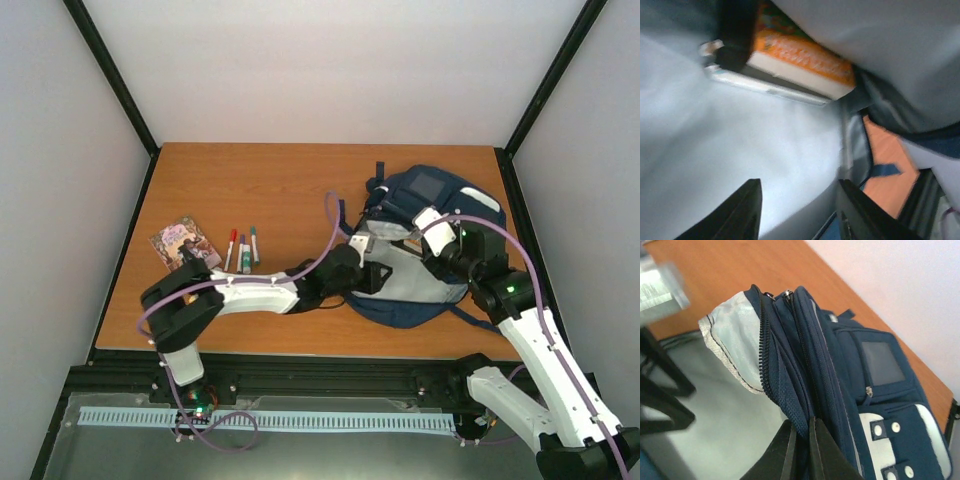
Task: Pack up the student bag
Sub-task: Place the book in the student bag, then move the book to the center of the board.
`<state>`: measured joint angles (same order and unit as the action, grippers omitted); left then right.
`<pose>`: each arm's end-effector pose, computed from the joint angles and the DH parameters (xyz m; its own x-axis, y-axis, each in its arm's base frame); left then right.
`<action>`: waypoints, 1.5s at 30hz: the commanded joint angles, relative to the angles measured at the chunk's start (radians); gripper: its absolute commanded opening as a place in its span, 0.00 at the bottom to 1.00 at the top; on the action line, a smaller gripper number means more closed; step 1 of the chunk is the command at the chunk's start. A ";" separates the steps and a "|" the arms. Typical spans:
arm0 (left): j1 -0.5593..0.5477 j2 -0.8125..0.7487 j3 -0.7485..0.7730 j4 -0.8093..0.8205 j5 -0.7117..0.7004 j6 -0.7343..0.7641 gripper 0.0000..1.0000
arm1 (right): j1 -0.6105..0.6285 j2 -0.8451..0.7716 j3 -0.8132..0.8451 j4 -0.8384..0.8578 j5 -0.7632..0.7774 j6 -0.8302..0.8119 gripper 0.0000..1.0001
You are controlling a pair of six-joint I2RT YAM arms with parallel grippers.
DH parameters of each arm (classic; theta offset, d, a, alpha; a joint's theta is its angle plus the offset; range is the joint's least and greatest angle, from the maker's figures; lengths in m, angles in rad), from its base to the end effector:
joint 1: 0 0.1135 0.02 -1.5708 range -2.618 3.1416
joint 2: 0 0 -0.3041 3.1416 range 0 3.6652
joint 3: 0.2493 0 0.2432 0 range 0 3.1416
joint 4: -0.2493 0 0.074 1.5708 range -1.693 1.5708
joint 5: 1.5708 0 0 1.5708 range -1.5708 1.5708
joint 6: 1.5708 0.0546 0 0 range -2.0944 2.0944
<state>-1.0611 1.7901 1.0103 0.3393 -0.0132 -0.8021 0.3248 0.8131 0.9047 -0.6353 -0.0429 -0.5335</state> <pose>0.2018 -0.3595 0.2324 -0.7678 -0.0994 -0.6329 0.4532 0.6139 -0.6463 0.1416 0.0502 0.3492 -0.2423 -0.6177 -0.7482 -0.5538 0.7212 -0.4161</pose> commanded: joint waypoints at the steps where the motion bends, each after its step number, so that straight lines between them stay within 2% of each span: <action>1: 0.040 -0.147 -0.139 -0.150 -0.065 0.080 0.57 | -0.004 -0.030 -0.074 -0.015 -0.098 -0.125 0.03; 4: 0.133 -0.266 -0.274 -0.147 -0.026 0.051 0.98 | -0.004 -0.048 -0.147 -0.048 -0.152 -0.196 0.03; 5: 0.170 -0.297 -0.303 -0.153 0.002 0.042 1.00 | -0.004 -0.051 -0.168 -0.059 -0.170 -0.218 0.03; 9: 0.282 -0.372 -0.322 -0.257 0.062 0.073 1.00 | -0.004 -0.070 -0.256 -0.109 -0.243 -0.304 0.03; 12: 0.308 -0.403 -0.281 -0.355 0.014 0.137 1.00 | -0.004 -0.095 -0.310 -0.123 -0.254 -0.336 0.05; 13: 0.321 -0.405 -0.261 -0.382 0.010 0.160 1.00 | -0.006 -0.103 -0.316 -0.132 -0.256 -0.346 0.10; 15: 0.347 -0.400 -0.217 -0.436 0.000 0.191 1.00 | -0.004 -0.119 -0.303 -0.152 -0.261 -0.359 0.31; 16: 0.362 -0.398 -0.208 -0.438 0.006 0.200 1.00 | -0.004 -0.126 -0.291 -0.163 -0.272 -0.361 0.38; 19: 0.414 -0.380 -0.195 -0.410 0.089 0.181 1.00 | -0.004 -0.137 -0.229 -0.213 -0.335 -0.352 0.51; 22: 0.445 -0.334 -0.154 -0.435 0.114 0.116 1.00 | -0.004 -0.127 -0.148 -0.240 -0.421 -0.306 0.58; 24: 0.449 -0.249 -0.028 -0.635 0.060 0.113 1.00 | -0.005 -0.110 -0.102 -0.229 -0.464 -0.269 0.61; 26: 0.449 -0.157 0.101 -0.819 0.038 0.186 1.00 | -0.004 -0.083 -0.064 -0.203 -0.497 -0.234 0.62; 29: 0.448 -0.077 0.208 -0.983 0.103 0.299 1.00 | -0.004 -0.021 -0.036 -0.140 -0.537 -0.198 0.64; 31: 0.447 -0.103 0.216 -1.023 0.065 0.313 1.00 | -0.004 0.030 -0.031 -0.103 -0.570 -0.173 0.64; 34: 0.456 -0.167 0.218 -1.069 -0.078 0.297 1.00 | -0.004 0.110 -0.030 -0.047 -0.611 -0.124 0.64; 38: 0.509 -0.176 0.264 -1.222 -0.245 0.274 1.00 | 0.006 0.200 -0.033 -0.005 -0.656 -0.064 0.64; 40: 0.575 -0.198 0.250 -1.256 -0.241 0.281 1.00 | 0.023 0.230 -0.036 -0.010 -0.655 -0.046 0.64; 43: 0.695 -0.326 0.164 -1.192 -0.224 0.251 1.00 | 0.047 0.229 -0.066 -0.019 -0.659 -0.043 0.64; 45: 0.831 -0.413 0.113 -1.146 -0.170 0.226 1.00 | 0.050 0.213 -0.081 -0.025 -0.656 -0.051 0.64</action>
<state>-0.4160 1.5436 1.1847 -0.8028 -0.1833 -0.5438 0.3569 1.0519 0.8528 -0.6769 -0.6582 -0.6052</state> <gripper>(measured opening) 0.999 0.640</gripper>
